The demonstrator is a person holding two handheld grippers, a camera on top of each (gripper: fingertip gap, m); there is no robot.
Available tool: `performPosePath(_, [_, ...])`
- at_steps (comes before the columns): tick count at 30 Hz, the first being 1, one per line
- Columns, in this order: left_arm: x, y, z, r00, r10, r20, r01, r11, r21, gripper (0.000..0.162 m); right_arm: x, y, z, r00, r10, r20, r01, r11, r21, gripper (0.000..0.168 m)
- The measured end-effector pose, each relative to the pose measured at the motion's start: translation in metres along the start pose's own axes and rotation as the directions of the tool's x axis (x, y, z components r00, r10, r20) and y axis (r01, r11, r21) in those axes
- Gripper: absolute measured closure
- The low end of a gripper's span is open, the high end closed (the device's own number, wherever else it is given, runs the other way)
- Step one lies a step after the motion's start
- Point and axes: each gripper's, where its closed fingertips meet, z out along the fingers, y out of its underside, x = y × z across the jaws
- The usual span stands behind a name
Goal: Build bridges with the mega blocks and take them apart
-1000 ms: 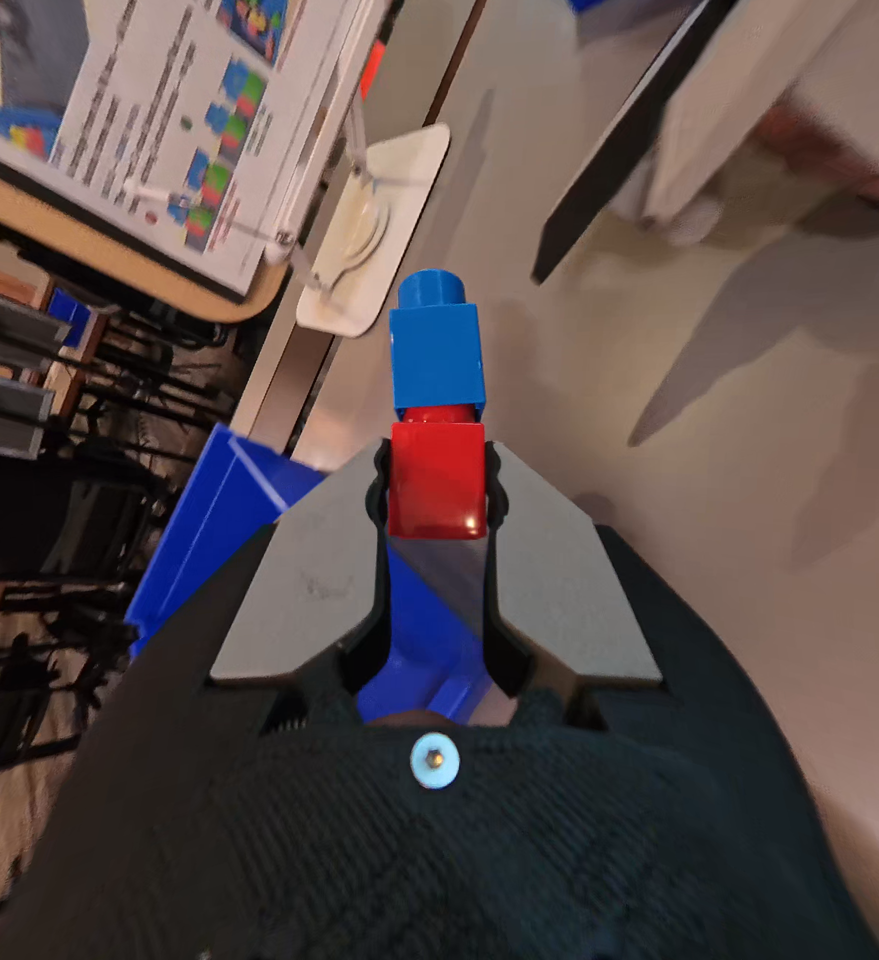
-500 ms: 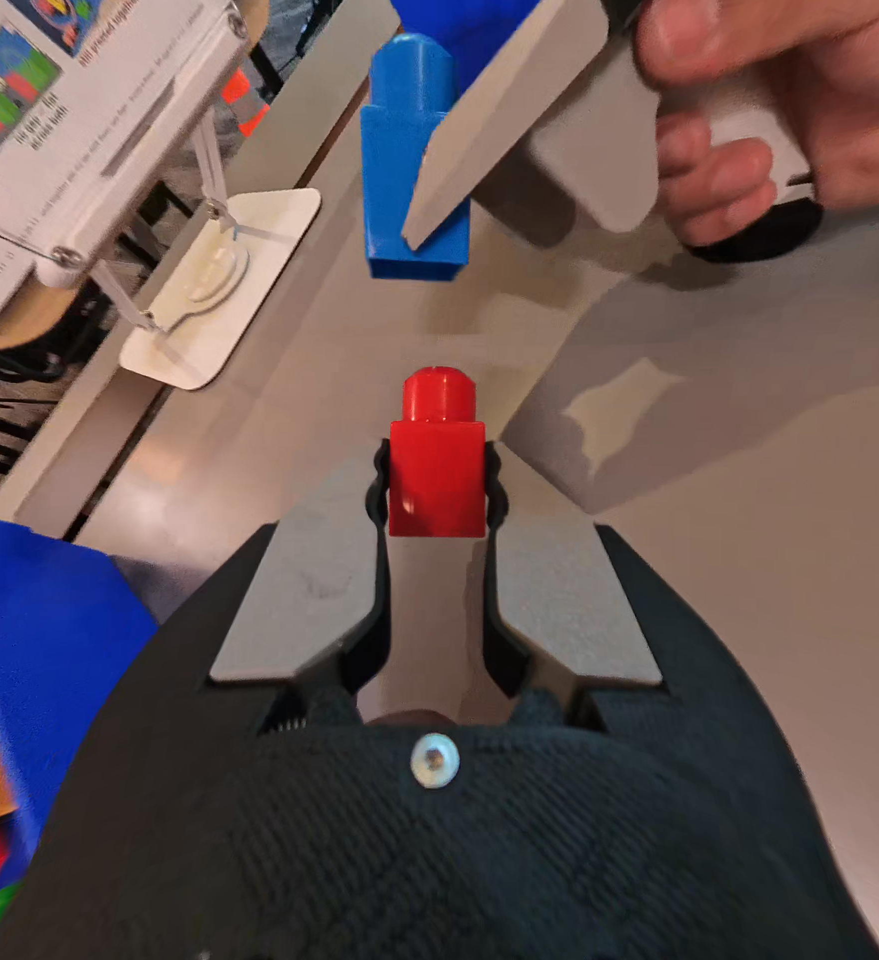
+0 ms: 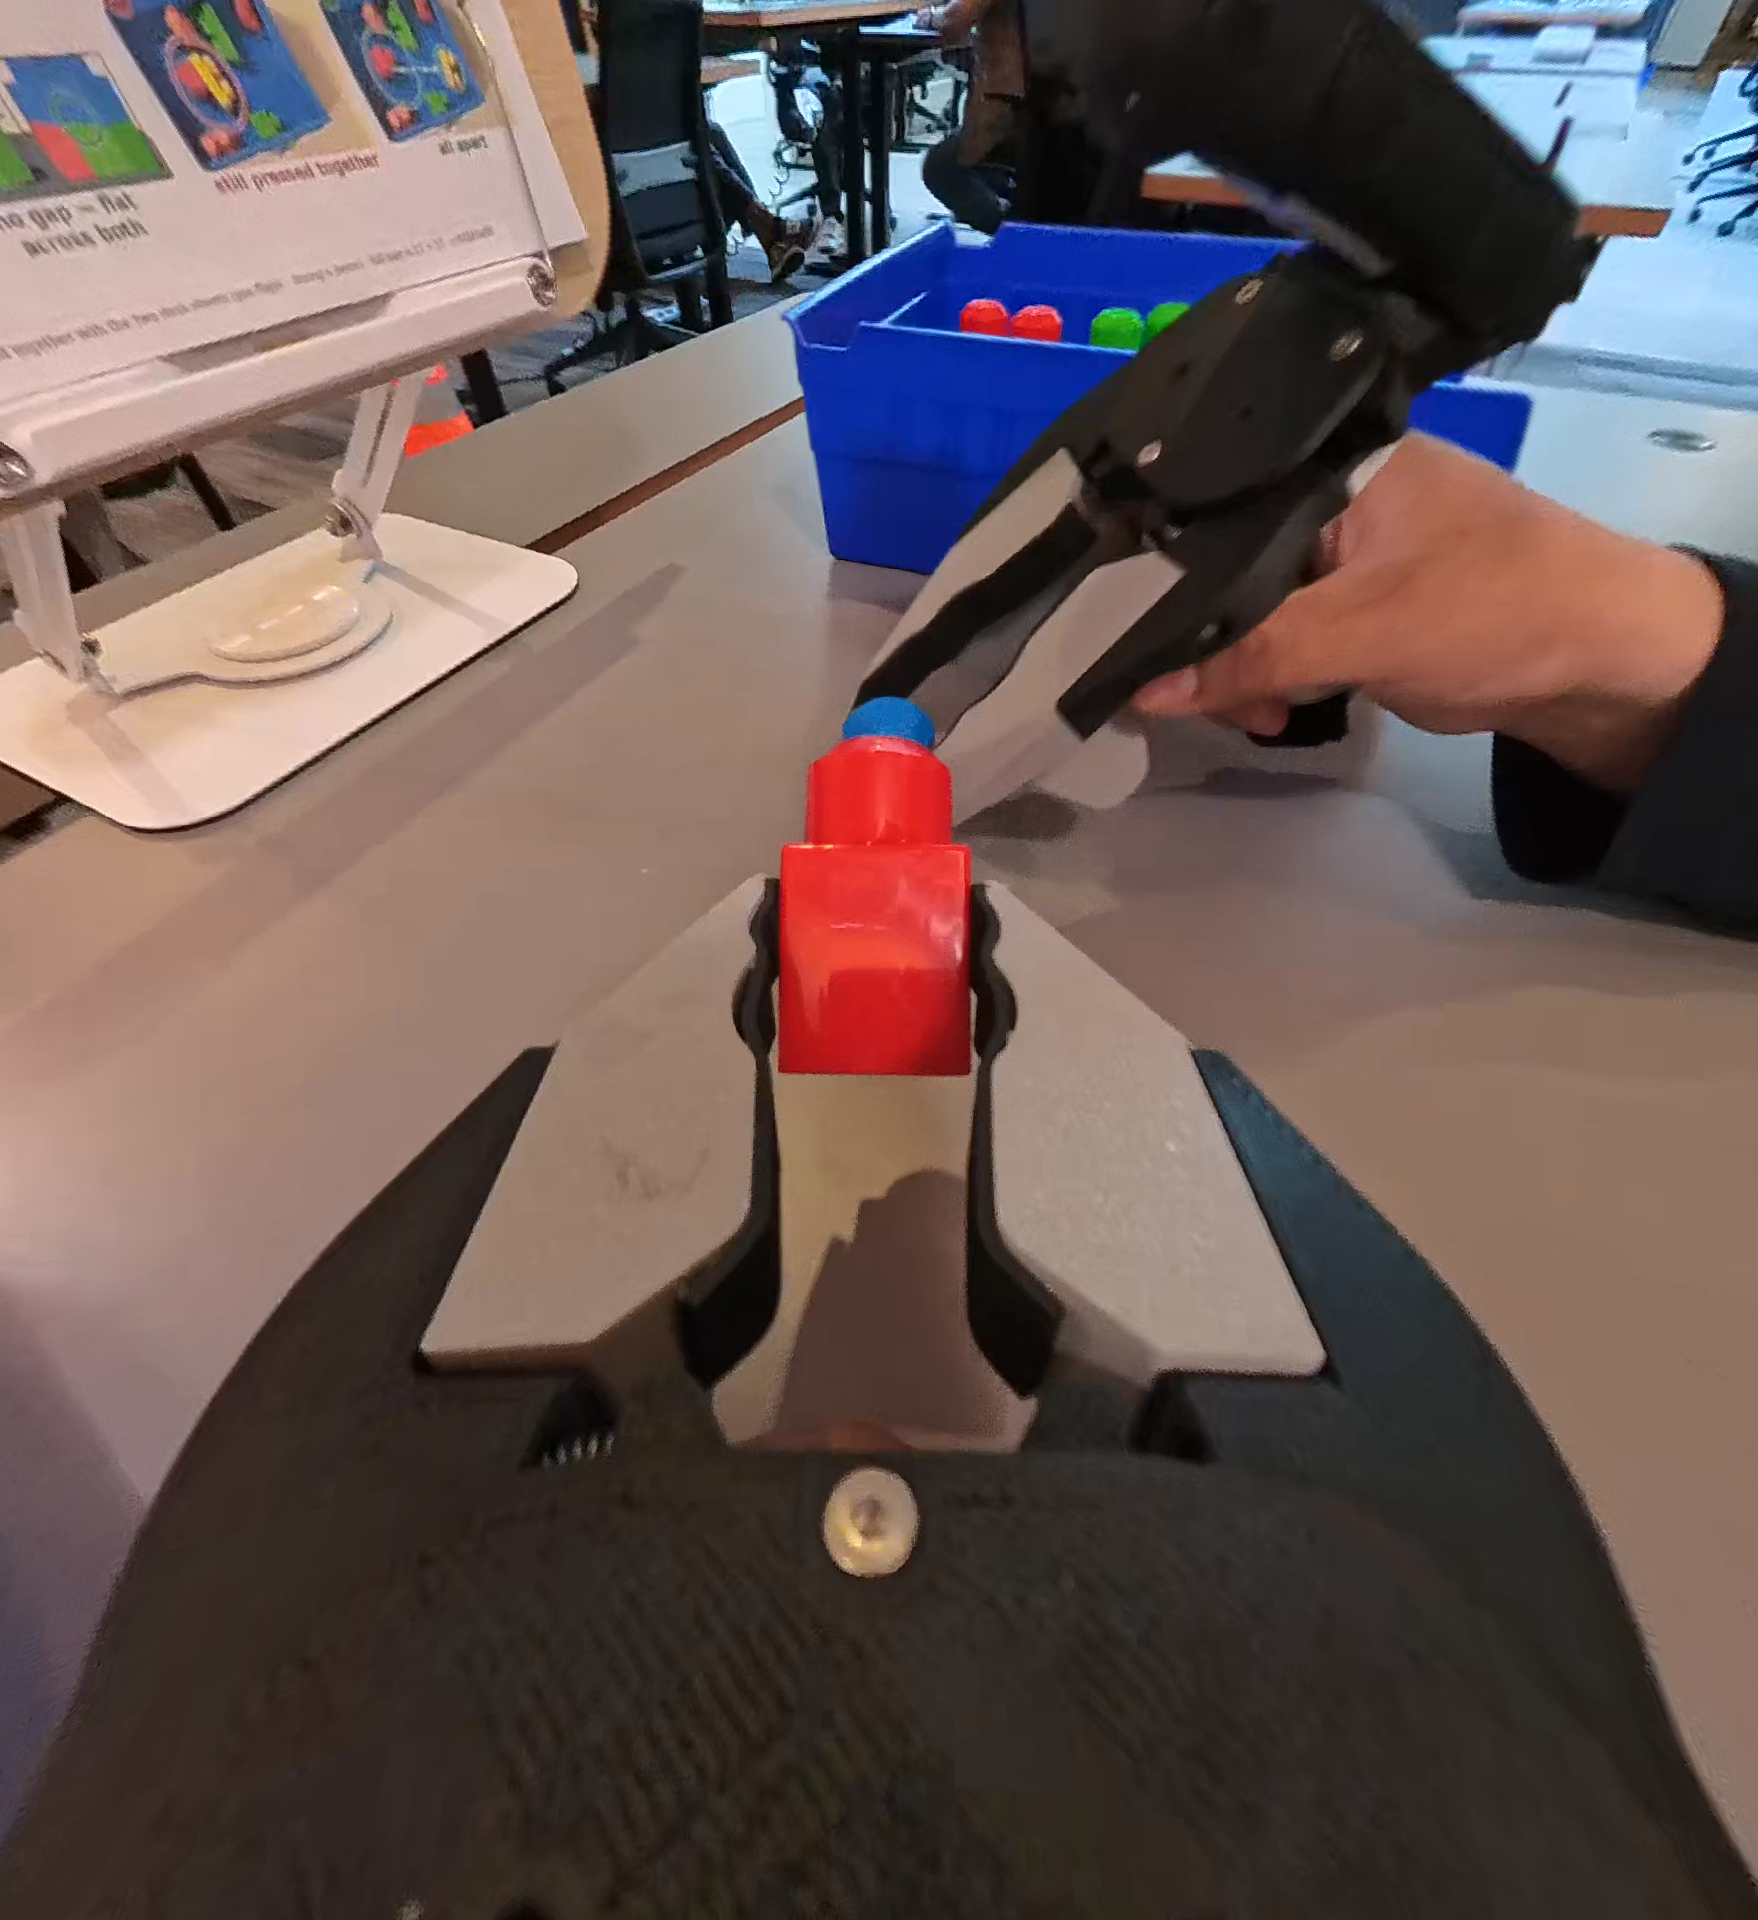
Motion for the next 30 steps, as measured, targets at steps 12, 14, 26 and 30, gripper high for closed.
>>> performPosePath(12, [0.013,0.000,0.003,0.991,0.131,0.005,-0.131,0.991,-0.004,0.129,-0.104,-0.058,-0.042,0.747,0.150,0.648,-0.336,0.926,0.173,0.107])
performPosePath(14, [0.019,-0.001,0.005,0.986,0.165,0.000,-0.165,0.986,-0.003,0.129,-0.111,-0.051,-0.034,0.738,0.167,0.653,-0.325,0.937,0.127,0.117])
performPosePath(26, [-0.007,0.033,0.016,0.967,0.199,0.159,-0.163,0.963,-0.214,0.129,-0.041,-0.044,-0.023,0.995,-0.084,-0.061,0.096,0.973,0.211,0.132])
performPosePath(30, [-0.012,0.038,0.016,0.973,0.164,0.164,-0.125,0.965,-0.229,0.126,-0.017,-0.045,-0.033,0.983,-0.080,-0.166,0.115,0.971,0.212,0.132])
